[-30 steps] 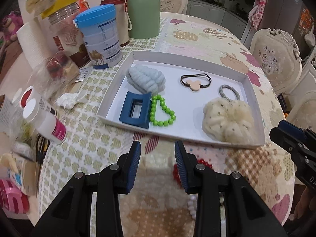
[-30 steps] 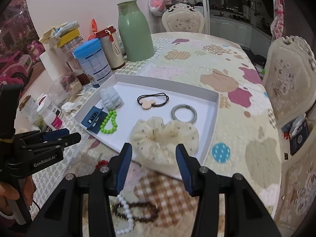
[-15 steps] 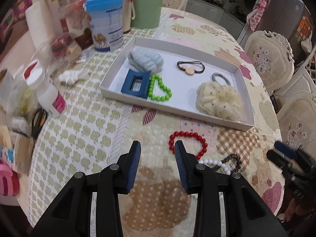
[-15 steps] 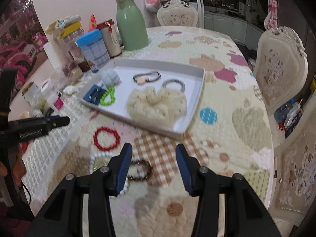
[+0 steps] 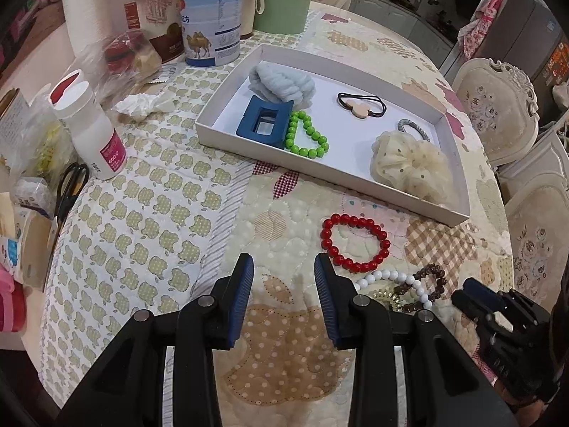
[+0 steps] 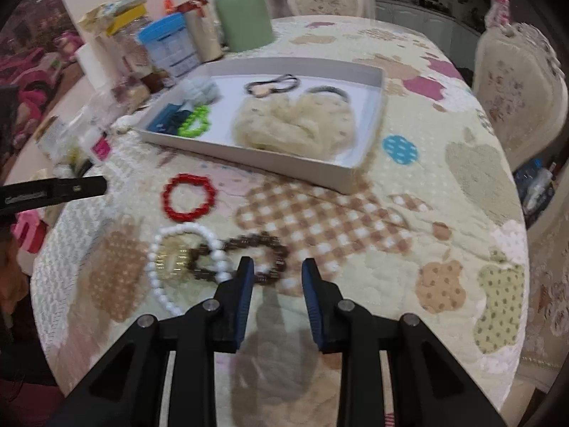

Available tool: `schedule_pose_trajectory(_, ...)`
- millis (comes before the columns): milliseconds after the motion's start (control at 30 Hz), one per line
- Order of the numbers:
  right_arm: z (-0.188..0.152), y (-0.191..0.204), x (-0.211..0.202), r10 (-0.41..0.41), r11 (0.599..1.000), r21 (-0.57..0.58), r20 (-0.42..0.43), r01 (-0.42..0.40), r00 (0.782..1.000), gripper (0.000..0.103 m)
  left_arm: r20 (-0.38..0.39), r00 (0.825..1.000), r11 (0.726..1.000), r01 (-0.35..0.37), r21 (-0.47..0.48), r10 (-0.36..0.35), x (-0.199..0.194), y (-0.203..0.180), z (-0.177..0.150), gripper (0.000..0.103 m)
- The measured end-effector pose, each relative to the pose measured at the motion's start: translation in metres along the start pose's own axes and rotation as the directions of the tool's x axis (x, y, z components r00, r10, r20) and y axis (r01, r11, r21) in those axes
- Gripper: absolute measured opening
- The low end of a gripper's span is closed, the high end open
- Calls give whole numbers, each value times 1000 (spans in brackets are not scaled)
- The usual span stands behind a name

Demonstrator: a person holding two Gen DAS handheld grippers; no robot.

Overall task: Organize jewelry
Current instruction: 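Move both grippers back toward the red, pearl and brown bracelets on the table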

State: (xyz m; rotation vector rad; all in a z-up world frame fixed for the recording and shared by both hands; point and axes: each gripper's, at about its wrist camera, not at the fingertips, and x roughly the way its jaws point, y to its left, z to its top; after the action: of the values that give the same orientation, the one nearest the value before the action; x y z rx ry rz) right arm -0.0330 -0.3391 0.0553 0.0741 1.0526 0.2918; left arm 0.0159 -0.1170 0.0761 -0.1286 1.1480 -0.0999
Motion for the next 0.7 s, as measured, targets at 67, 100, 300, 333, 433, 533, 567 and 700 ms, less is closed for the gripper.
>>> schedule_pose_trajectory(67,1,12,4,19,999,-39,-10,-19,1000,29,-6,1000,1000,1,0,-1,1,-1,0,27)
schedule_pose_trajectory(100,2,17,7,29,998,-52,-17,-29,999,29,-8,1000,1000,3,1,-3,2,-2,-1,27)
schedule_pose_trajectory(300,6,28,24,46,996,-68,-53,-50,998,29,-13,1000,1000,0,11,0,4,-4,-3,27)
schedule_pose_trajectory(333,6,28,27,60,996,-56,-58,-63,996,29,-16,1000,1000,0,8,0,5,-3,-2,27)
schedule_pose_trajectory(433,5,27,32,52,998,-44,-65,-55,997,29,-22,1000,1000,1,-4,-1,8,-1,-2,27)
schedule_pose_trajectory(533,5,25,34,56,998,-39,-63,-58,996,29,-28,1000,1000,10,-13,-11,12,-1,0,27)
schedule_pose_trajectory(567,5,25,34,55,998,-41,-63,-57,997,26,-32,999,1000,14,-15,-14,13,-1,1,27)
schedule_pose_trajectory(700,6,25,33,60,997,-40,-57,-62,997,10,-53,998,1000,19,-12,-20,25,-8,8,27)
